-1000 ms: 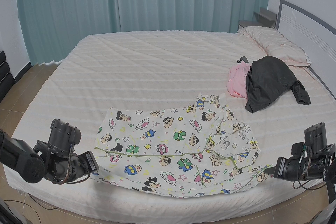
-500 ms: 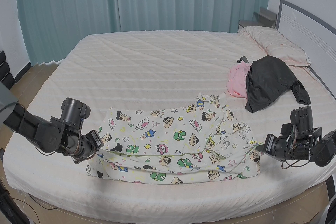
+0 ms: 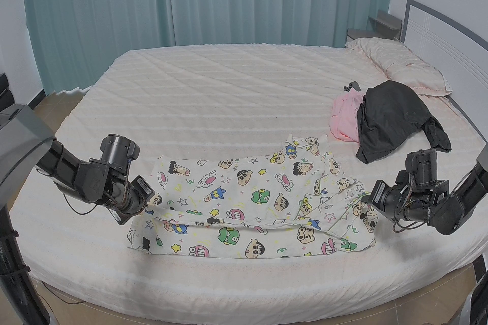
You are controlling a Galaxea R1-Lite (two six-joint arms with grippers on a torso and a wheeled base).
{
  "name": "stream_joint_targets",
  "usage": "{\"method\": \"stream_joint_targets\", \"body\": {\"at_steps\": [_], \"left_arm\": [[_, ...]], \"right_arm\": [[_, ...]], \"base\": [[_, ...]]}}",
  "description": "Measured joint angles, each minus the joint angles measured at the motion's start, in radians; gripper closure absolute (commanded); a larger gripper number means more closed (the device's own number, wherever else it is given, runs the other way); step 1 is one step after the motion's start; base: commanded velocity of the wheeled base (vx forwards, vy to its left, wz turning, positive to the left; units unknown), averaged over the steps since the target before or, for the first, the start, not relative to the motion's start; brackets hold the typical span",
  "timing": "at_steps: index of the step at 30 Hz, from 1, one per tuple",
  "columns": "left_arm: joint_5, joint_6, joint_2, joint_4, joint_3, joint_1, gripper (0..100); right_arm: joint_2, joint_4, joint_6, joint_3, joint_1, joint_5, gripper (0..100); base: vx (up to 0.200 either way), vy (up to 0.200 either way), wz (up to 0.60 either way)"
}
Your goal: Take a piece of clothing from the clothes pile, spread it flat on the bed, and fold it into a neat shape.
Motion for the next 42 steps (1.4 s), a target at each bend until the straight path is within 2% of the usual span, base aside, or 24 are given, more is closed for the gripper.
{"method": "stream_joint_targets", "body": {"at_steps": [5,11,20,21,30,33,39,42], "left_arm": [[0.000,-0.024,0.057,0.000,-0.051,0.010,100],[-0.003,-0.034,0.102,0.000,-0.098,0.017,100],[-0.056,-0.038,0.138,0.008,-0.149,0.018,100],[-0.057,-0.040,0.141,0.009,-0.153,0.018,0],[-0.059,-0.085,0.159,0.013,-0.179,0.035,0],[-0.067,-0.086,0.156,0.040,-0.178,0.050,0],[-0.150,-0.106,0.104,0.071,-0.142,0.091,0],[-0.179,-0.114,0.064,0.072,-0.091,0.104,0]], "right_arm": [[0.061,-0.057,0.038,-0.033,0.000,-0.033,100],[0.116,-0.115,0.052,-0.050,0.000,-0.042,100],[0.173,-0.180,0.113,-0.054,-0.002,-0.046,100],[0.177,-0.183,0.117,-0.054,-0.003,-0.046,0],[0.193,-0.183,0.149,-0.054,-0.026,-0.049,0],[0.184,-0.176,0.182,-0.054,-0.039,-0.075,0],[0.146,-0.125,0.250,-0.048,-0.047,-0.131,0],[0.129,-0.079,0.315,-0.047,-0.034,-0.153,0]], "base": [[0.000,0.000,0.00],[0.000,0.000,0.00],[0.000,0.000,0.00],[0.000,0.000,0.00],[0.000,0.000,0.00],[0.000,0.000,0.00],[0.000,0.000,0.00],[0.000,0.000,0.00]]}}
